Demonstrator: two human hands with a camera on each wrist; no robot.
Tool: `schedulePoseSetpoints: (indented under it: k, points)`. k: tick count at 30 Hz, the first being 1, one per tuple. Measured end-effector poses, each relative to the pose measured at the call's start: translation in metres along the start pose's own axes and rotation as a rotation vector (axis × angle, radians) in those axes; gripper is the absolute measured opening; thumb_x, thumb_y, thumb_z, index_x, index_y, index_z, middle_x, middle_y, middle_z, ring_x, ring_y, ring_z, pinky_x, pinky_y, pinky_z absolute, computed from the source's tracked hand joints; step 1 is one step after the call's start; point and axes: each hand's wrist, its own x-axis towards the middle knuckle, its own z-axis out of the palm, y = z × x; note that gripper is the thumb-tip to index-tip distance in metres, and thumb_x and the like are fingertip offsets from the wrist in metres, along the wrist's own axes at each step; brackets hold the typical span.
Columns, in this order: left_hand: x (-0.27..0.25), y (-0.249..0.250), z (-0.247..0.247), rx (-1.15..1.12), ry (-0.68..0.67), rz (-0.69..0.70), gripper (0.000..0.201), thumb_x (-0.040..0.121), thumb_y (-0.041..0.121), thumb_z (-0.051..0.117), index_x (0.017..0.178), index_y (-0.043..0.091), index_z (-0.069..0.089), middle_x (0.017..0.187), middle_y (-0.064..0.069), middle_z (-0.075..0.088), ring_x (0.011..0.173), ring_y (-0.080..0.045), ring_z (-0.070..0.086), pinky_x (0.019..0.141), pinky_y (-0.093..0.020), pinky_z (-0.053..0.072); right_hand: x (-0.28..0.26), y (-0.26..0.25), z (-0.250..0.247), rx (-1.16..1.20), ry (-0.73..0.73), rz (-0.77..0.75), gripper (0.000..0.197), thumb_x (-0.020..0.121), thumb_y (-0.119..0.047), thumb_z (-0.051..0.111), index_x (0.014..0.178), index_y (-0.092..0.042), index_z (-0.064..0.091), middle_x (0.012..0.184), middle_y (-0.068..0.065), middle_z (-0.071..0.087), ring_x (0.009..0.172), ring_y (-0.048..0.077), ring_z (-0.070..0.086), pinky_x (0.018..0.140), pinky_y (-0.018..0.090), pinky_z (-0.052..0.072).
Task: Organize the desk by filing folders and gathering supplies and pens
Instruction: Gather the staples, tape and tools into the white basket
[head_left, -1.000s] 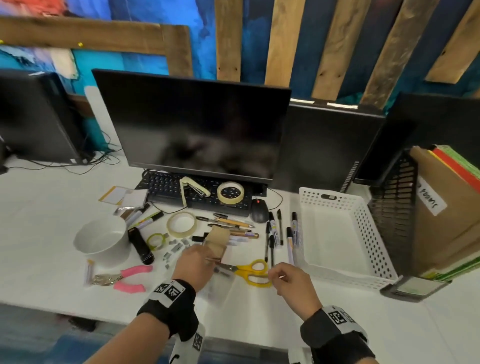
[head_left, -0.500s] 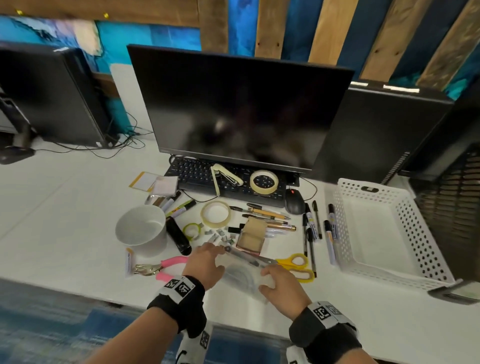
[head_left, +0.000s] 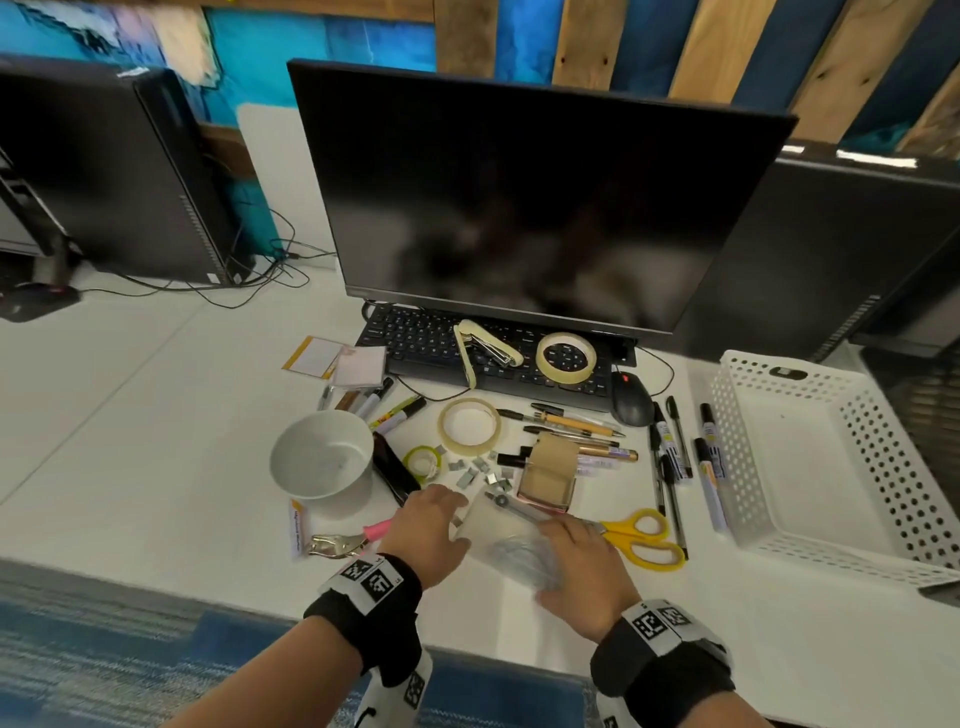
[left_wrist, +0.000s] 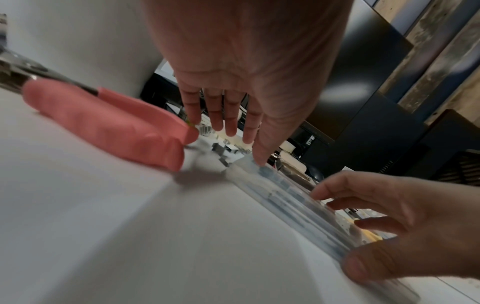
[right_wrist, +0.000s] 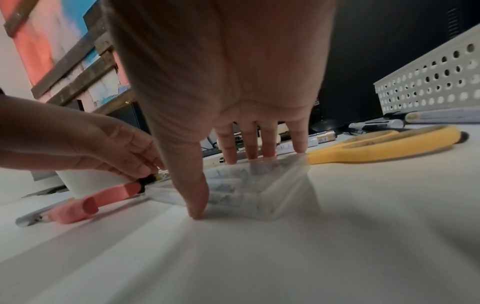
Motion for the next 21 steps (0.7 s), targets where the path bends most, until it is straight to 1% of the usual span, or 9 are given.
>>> schedulePoseSetpoints:
  k: [4, 7, 9, 11, 12, 14, 16, 18, 21]
  points:
    - [0.0, -0.006, -0.004, -0.029, -0.028, 0.02, 0.055, 0.085, 0.033, 0.06, 0.135, 0.02, 0.043, 0.138, 0.002, 0.041, 0.127, -0.018, 0.039, 0.107, -0.029, 0.034, 0.013, -0.005, -0.007, -0.021, -0.069, 0.054, 0.072, 0.072, -0.046, 0.065, 0.133, -0.024, 0.035, 0.138, -0.001, 0.037, 0.124, 0.022, 0.039, 0.101, 0.033, 0.038]
    - [-0.001, -0.008, -0.011, -0.069, -0.034, 0.011, 0.05, 0.085, 0.033, 0.06, 0.132, 0.022, 0.047, 0.134, 0.003, 0.046, 0.124, -0.015, 0.043, 0.103, -0.026, 0.037, 0.021, -0.008, -0.009, 0.008, -0.102, 0.055, 0.076, 0.069, -0.051, 0.067, 0.133, -0.024, 0.035, 0.136, -0.002, 0.039, 0.122, 0.021, 0.041, 0.098, 0.033, 0.038]
    - [-0.004, -0.011, -0.019, -0.061, -0.04, -0.026, 0.046, 0.084, 0.037, 0.061, 0.126, 0.022, 0.051, 0.127, 0.005, 0.052, 0.117, -0.013, 0.051, 0.093, -0.024, 0.042, 0.024, -0.009, -0.01, 0.011, -0.124, 0.064, 0.077, 0.069, -0.05, 0.068, 0.132, -0.023, 0.035, 0.136, -0.002, 0.041, 0.121, 0.021, 0.042, 0.098, 0.034, 0.039]
    - [-0.01, -0.014, -0.028, -0.011, -0.023, -0.068, 0.04, 0.081, 0.041, 0.061, 0.116, 0.022, 0.056, 0.116, 0.005, 0.057, 0.103, -0.013, 0.057, 0.081, -0.023, 0.046, 0.026, -0.01, -0.01, 0.002, -0.142, 0.08, 0.077, 0.068, -0.048, 0.069, 0.132, -0.023, 0.034, 0.136, -0.001, 0.041, 0.122, 0.022, 0.042, 0.101, 0.036, 0.038]
    - [-0.014, -0.017, -0.031, 0.017, -0.003, -0.084, 0.036, 0.08, 0.042, 0.061, 0.11, 0.021, 0.058, 0.111, 0.006, 0.059, 0.099, -0.013, 0.058, 0.08, -0.024, 0.047, 0.028, -0.012, -0.01, -0.006, -0.15, 0.088, 0.077, 0.069, -0.046, 0.07, 0.133, -0.022, 0.034, 0.137, 0.0, 0.04, 0.123, 0.023, 0.041, 0.102, 0.037, 0.038]
    - [-0.021, -0.023, -0.032, 0.03, 0.039, -0.113, 0.036, 0.077, 0.042, 0.064, 0.107, 0.022, 0.059, 0.11, 0.009, 0.061, 0.1, -0.01, 0.057, 0.082, -0.025, 0.049, 0.03, -0.014, -0.01, -0.026, -0.161, 0.101, 0.079, 0.069, -0.044, 0.07, 0.135, -0.021, 0.032, 0.138, 0.001, 0.039, 0.125, 0.023, 0.04, 0.104, 0.038, 0.037]
    - [-0.025, -0.029, -0.03, 0.062, 0.038, -0.138, 0.051, 0.072, 0.046, 0.068, 0.117, 0.025, 0.056, 0.117, 0.01, 0.057, 0.109, -0.011, 0.052, 0.089, -0.026, 0.048, 0.032, -0.015, -0.009, -0.032, -0.173, 0.105, 0.085, 0.068, -0.044, 0.071, 0.137, -0.021, 0.029, 0.141, 0.002, 0.037, 0.127, 0.024, 0.038, 0.105, 0.039, 0.037]
    - [-0.026, -0.035, -0.027, 0.133, -0.014, -0.164, 0.065, 0.068, 0.054, 0.067, 0.125, 0.028, 0.051, 0.123, 0.005, 0.051, 0.116, -0.017, 0.047, 0.096, -0.031, 0.045, 0.033, -0.014, -0.008, -0.034, -0.185, 0.1, 0.092, 0.065, -0.044, 0.074, 0.14, -0.022, 0.025, 0.143, 0.002, 0.034, 0.129, 0.025, 0.037, 0.106, 0.041, 0.036]
    - [-0.025, -0.039, -0.027, 0.196, -0.111, -0.179, 0.081, 0.061, 0.062, 0.067, 0.132, 0.032, 0.043, 0.128, 0.003, 0.046, 0.122, -0.02, 0.042, 0.1, -0.036, 0.042, 0.032, -0.012, -0.006, -0.051, -0.173, 0.103, 0.099, 0.063, -0.046, 0.075, 0.143, -0.022, 0.022, 0.144, 0.002, 0.033, 0.13, 0.026, 0.036, 0.107, 0.045, 0.035]
